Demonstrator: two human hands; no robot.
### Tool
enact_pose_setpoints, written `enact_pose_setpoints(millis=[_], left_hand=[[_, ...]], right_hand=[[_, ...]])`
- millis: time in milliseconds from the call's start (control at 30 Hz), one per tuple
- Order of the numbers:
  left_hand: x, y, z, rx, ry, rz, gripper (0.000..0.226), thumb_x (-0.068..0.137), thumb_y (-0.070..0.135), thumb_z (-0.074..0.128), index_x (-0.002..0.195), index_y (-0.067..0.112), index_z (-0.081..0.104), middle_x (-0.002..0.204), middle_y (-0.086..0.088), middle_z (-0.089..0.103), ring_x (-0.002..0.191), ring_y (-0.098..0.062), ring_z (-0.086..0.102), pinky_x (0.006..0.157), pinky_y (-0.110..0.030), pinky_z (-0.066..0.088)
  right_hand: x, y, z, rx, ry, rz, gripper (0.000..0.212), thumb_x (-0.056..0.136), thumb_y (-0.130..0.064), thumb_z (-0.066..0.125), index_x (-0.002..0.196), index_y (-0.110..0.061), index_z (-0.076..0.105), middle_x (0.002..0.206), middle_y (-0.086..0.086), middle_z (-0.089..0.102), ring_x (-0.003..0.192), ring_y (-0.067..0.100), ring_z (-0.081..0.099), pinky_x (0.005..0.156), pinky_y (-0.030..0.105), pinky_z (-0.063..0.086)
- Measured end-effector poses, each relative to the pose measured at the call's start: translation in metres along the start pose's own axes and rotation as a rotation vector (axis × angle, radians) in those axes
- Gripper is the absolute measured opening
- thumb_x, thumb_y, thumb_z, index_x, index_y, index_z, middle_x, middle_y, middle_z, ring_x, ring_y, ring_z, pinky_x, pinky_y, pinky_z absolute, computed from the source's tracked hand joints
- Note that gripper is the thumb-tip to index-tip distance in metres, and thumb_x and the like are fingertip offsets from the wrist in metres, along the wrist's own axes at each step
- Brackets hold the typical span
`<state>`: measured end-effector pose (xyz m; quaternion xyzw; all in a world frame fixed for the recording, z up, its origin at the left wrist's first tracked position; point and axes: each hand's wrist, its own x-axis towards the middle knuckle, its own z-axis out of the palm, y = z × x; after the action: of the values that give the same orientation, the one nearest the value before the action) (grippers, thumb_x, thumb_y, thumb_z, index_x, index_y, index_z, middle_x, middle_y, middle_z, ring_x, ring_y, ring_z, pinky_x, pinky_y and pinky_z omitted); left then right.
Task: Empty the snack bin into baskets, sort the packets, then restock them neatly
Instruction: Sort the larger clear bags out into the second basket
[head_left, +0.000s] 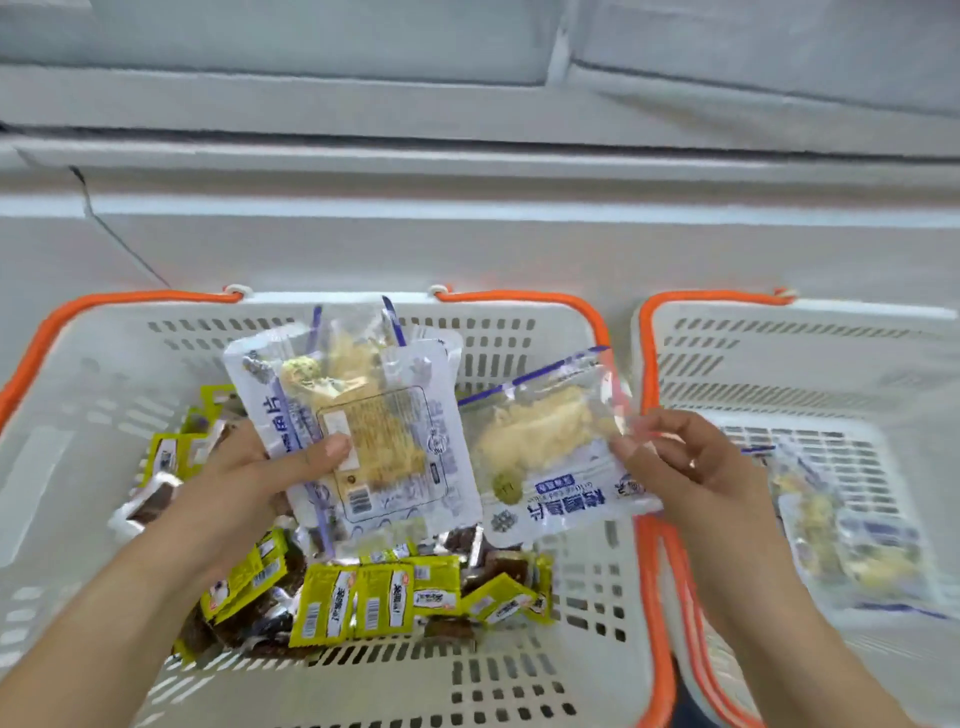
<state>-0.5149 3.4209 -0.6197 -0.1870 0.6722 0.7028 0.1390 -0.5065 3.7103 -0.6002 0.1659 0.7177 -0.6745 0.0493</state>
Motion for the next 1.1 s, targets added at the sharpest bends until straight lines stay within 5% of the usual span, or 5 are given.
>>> enact_pose_setpoints(millis=[200, 333, 467, 667, 1100], left_hand=[[-0.002, 0.027, 0.126, -0.056, -0.293, -0.013, 0.077, 0.014, 0.033, 0.098, 0.081, 0.014, 0.064, 0.064, -0.002, 0.065, 0.061, -0.015, 0.066, 0.054, -0.021, 0.053], [0.004, 0.026, 0.214, 0.012, -0.463, -0.051, 0.041, 0.054, 0.002, 0.074, 0.092, 0.013, 0.062, 0.074, 0.000, 0.066, 0.073, -0.016, 0.065, 0.067, -0.021, 0.054], [0.010, 0.014, 0.269, 0.259, -0.626, 0.034, 0.060, 0.075, 0.015, 0.076, 0.127, 0.035, 0.053, 0.129, 0.014, 0.059, 0.122, -0.005, 0.052, 0.100, -0.028, 0.042], [0.017, 0.010, 0.236, 0.273, -0.203, 0.128, 0.025, 0.090, 0.005, 0.058, 0.106, 0.022, 0.068, 0.109, 0.004, 0.071, 0.105, -0.016, 0.065, 0.089, -0.032, 0.053], [0.001, -0.052, 0.023, 0.495, 0.057, -0.133, 0.010, 0.089, 0.017, 0.063, 0.090, 0.022, 0.072, 0.092, -0.009, 0.074, 0.083, -0.026, 0.067, 0.078, -0.036, 0.049]], right_hand=[[-0.030, 0.015, -0.100, 0.379, 0.508, 0.082, 0.011, 0.083, -0.010, 0.067, 0.090, -0.019, 0.069, 0.075, -0.008, 0.069, 0.064, 0.004, 0.063, 0.050, 0.016, 0.049], [-0.035, 0.043, -0.150, 0.524, 0.758, 0.123, 0.017, 0.086, -0.002, 0.063, 0.092, -0.017, 0.067, 0.070, -0.013, 0.070, 0.063, 0.002, 0.065, 0.049, 0.016, 0.051], [-0.031, 0.065, -0.172, 0.355, 0.832, 0.132, 0.038, 0.092, -0.008, 0.059, 0.124, -0.028, 0.057, 0.130, -0.007, 0.056, 0.119, 0.011, 0.052, 0.094, 0.027, 0.041], [-0.034, 0.066, -0.162, 0.031, 0.696, -0.038, 0.032, 0.093, -0.008, 0.055, 0.108, -0.036, 0.058, 0.123, -0.015, 0.057, 0.109, -0.010, 0.051, 0.074, -0.003, 0.036], [-0.017, 0.019, -0.037, -0.750, -0.207, -0.396, 0.026, 0.093, -0.042, 0.040, 0.108, -0.040, 0.061, 0.089, -0.019, 0.069, 0.080, 0.001, 0.062, 0.069, 0.023, 0.047]])
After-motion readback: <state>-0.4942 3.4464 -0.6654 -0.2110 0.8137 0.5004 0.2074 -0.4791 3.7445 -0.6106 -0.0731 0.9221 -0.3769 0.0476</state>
